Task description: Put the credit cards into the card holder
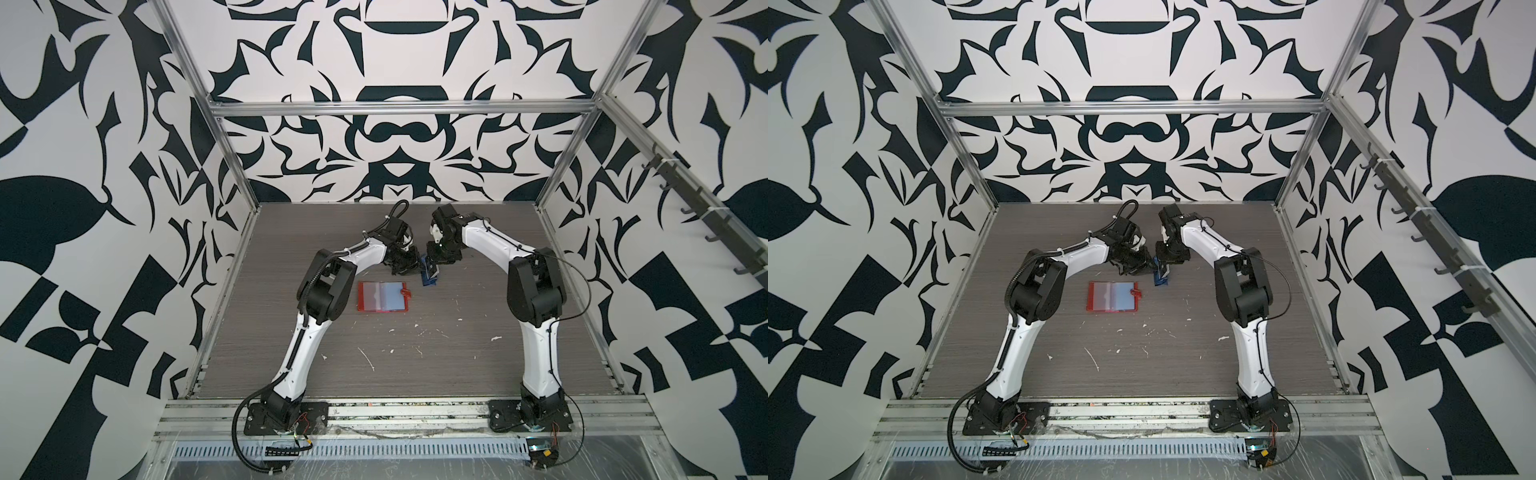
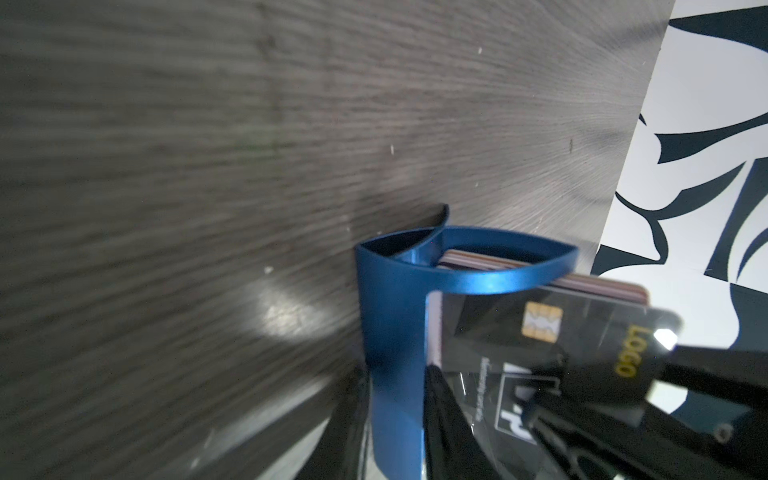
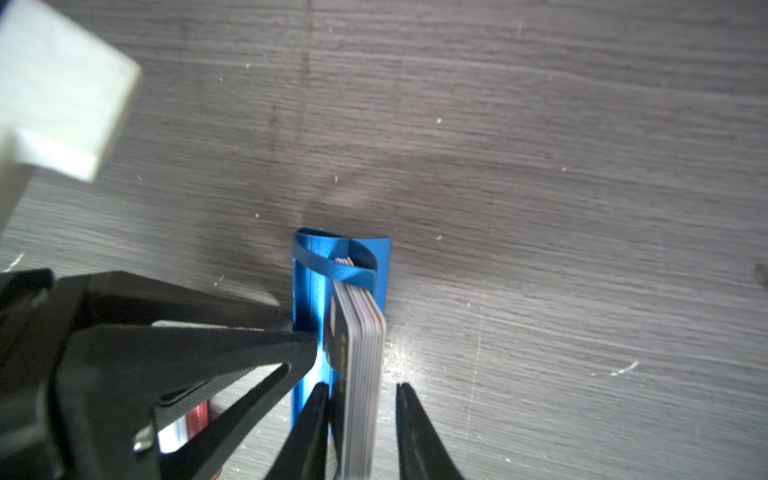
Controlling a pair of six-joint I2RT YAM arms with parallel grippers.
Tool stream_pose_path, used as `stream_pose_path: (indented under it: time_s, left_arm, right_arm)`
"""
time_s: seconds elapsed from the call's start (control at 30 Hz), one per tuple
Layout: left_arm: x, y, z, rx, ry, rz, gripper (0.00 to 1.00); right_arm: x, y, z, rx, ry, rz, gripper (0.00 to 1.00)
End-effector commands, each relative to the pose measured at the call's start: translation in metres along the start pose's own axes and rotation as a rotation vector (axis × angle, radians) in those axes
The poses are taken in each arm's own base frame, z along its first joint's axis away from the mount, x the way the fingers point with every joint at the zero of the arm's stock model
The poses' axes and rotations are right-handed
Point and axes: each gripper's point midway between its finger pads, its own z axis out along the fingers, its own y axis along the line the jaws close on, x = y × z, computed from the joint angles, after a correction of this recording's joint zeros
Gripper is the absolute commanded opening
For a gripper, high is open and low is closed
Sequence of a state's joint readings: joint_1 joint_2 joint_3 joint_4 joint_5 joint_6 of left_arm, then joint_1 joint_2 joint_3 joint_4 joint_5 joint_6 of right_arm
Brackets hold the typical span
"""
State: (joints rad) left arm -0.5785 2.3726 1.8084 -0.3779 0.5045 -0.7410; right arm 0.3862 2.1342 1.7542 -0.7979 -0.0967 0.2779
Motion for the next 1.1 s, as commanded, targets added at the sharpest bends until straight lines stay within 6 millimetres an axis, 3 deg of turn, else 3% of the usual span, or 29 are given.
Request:
stream_pose_path:
  time_s: [0.0,0.37,0.67,1.07]
  left_arm:
    - [0.019,0.037,0.005,-0.126,0.042,-0.077,0.26]
    - [0.019,0.037,0.005,-0.127,0.043,-0.077,0.27]
    - [0.019,0.039,0.006,-0.129,0.044,-0.08,0.26]
    - [0.02,0.038,0.007,-0.122,0.049,-0.08,0.26]
  right_arm:
    - [-0.012,-0.008,-0.037,0.059,-0.064,-0.019,0.29]
    - [-0.013,-0.01,-0.044,0.078,-0.071,-0.027,0.28]
    - [-0.013,-0.008,-0.049,0.076,-0.075,-0.033,0.21]
    - [-0.014,-0.003,-0.055,0.072,-0.084,-0.042,0.02]
